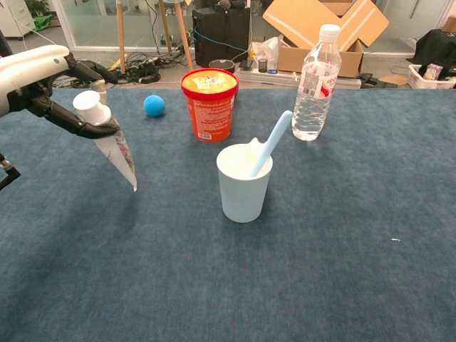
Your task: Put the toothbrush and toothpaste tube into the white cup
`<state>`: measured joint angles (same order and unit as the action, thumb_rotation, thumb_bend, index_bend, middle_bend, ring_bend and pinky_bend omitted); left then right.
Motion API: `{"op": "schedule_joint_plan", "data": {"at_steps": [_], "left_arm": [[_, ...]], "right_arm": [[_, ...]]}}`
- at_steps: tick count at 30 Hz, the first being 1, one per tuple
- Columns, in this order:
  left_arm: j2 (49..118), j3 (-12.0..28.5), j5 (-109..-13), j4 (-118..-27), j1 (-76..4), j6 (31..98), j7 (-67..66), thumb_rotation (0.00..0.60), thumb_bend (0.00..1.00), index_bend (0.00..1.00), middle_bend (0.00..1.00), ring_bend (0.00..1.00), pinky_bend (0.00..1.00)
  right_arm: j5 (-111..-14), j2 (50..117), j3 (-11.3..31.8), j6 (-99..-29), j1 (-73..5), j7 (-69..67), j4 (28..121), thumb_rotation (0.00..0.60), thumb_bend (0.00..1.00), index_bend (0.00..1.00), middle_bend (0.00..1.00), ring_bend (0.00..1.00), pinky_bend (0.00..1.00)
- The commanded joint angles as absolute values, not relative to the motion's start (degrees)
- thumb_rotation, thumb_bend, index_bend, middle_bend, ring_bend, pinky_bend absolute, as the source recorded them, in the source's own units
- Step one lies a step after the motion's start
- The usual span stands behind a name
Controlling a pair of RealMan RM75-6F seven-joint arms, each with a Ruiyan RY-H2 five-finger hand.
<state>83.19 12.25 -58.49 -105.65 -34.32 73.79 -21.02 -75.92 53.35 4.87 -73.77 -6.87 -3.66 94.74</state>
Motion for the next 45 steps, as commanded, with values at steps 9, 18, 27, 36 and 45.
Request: {"op": "schedule_joint_plan", "data": {"at_steps": [9, 18, 27, 36, 45], "left_arm": [[75.54, 17.19, -58.73, -117.89, -34.32, 74.96, -21.51, 0.600, 0.51, 0.87, 0.19, 0.05, 0.01], [71.63, 20.87, -56.70, -125.37, -36.32, 74.46, -22.68, 0.600, 0.51, 0.87, 0.19, 0.05, 0.02], [71.82, 23.29, -52.02, -128.11, -40.49, 71.71, -22.31, 0.600, 0.51, 0.87, 0.19, 0.04, 0.02], [76.67, 24.84, -47.13, -125.53, -46.43, 71.18, -23.88, 0.600, 0.51, 0.86, 0.19, 0.04, 0.02], [81.27, 24.30, -43.73, -120.89, -50.44, 70.64, -24.52, 0.600, 0.51, 0.86, 0.19, 0.04, 0.02]], "right_arm": [[-76.00, 53.37, 4.80, -73.71, -6.90, -3.55, 94.84, 0.600, 0.00, 0.06, 0.10, 0.13, 0.58], [-76.09, 53.43, 4.74, -73.70, -6.93, -3.36, 94.88, 0.600, 0.00, 0.06, 0.10, 0.13, 0.58], [-76.25, 53.27, 4.72, -73.88, -6.83, -3.76, 94.89, 0.600, 0.00, 0.06, 0.10, 0.13, 0.58], [-76.62, 52.88, 4.71, -74.14, -6.63, -4.91, 94.79, 0.600, 0.00, 0.06, 0.10, 0.13, 0.58], [-76.94, 52.29, 4.81, -74.50, -6.34, -6.77, 94.48, 0.600, 0.00, 0.06, 0.10, 0.13, 0.58]]}}
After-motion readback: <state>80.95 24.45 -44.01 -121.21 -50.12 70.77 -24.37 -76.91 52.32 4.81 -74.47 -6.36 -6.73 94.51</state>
